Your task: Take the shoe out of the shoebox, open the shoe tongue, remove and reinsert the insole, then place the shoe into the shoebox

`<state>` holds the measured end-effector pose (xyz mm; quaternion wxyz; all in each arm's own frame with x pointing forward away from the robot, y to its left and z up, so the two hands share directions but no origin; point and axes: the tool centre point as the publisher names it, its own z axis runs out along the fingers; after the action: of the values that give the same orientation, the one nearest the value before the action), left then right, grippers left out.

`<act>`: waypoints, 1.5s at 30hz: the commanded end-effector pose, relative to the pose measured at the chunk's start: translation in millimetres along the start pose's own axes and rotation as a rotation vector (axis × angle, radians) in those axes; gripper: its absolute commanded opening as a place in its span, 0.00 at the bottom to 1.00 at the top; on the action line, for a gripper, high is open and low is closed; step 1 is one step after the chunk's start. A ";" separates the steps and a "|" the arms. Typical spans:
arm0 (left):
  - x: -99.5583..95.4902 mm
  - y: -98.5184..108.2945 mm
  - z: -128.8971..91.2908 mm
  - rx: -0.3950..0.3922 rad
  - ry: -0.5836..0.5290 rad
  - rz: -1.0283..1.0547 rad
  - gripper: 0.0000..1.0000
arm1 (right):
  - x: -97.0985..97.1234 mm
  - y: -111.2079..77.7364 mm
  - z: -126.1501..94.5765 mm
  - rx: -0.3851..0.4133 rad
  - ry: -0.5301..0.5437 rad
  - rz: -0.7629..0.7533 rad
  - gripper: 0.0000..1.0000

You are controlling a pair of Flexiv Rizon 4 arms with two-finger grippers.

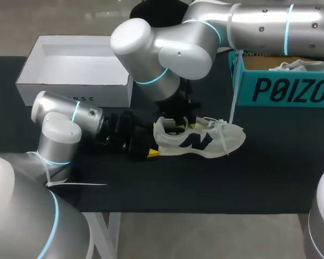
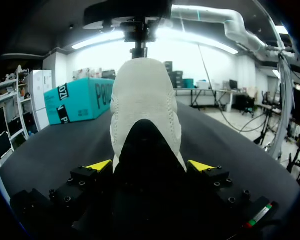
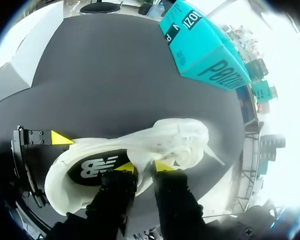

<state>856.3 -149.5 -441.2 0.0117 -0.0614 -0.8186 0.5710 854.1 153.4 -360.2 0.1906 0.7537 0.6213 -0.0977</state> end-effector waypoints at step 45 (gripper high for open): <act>-1.2 1.3 2.2 -0.002 0.001 0.000 0.00 | -13.9 -6.4 -4.1 0.030 0.054 0.029 0.00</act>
<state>856.0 -150.6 -441.1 0.0110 -0.0621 -0.8189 0.5705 844.8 140.7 -349.5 0.1645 0.7678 0.6137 -0.0832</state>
